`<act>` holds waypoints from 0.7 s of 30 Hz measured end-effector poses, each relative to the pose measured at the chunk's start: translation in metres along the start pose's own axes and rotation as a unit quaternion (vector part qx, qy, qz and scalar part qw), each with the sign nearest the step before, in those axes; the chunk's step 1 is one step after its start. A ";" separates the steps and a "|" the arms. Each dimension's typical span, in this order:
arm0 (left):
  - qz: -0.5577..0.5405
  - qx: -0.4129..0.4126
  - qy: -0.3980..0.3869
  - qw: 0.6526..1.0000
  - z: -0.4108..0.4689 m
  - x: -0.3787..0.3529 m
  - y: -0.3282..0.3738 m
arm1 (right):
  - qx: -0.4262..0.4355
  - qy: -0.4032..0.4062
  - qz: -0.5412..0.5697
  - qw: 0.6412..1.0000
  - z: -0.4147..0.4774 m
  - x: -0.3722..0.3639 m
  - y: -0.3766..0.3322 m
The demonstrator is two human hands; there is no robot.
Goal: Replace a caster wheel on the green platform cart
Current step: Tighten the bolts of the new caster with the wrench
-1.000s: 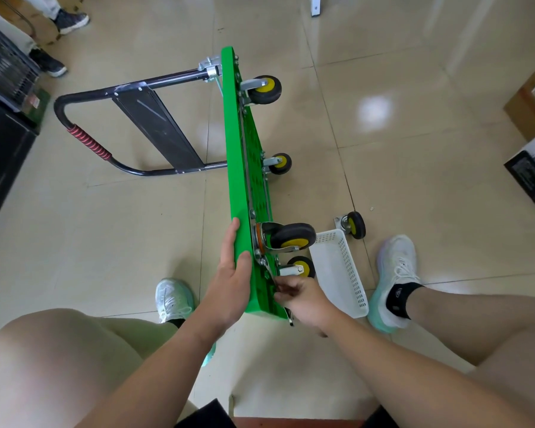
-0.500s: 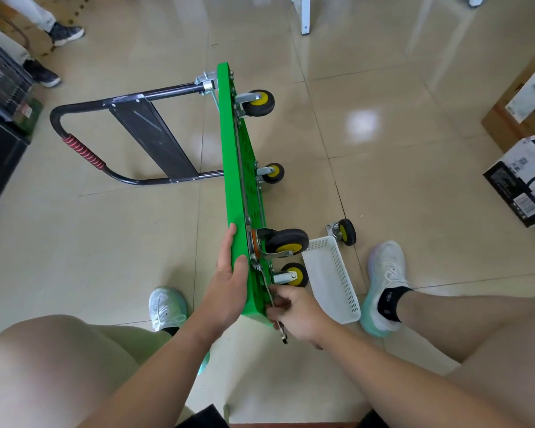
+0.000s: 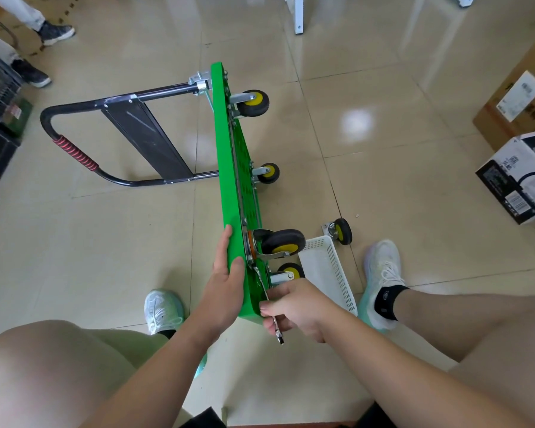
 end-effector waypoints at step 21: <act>-0.039 0.016 -0.012 0.999 0.002 0.001 -0.005 | 0.074 0.063 -0.108 0.989 0.077 0.053 0.051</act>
Point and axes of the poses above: each hand's wrist, its own z-axis towards the middle knuckle, its own x-axis out of the back of the hand, y = z × x, the point moved 3 cm from there along z, towards the middle knuckle, and after that the axes turned 14 degrees about -y, right-handed, at the moved point
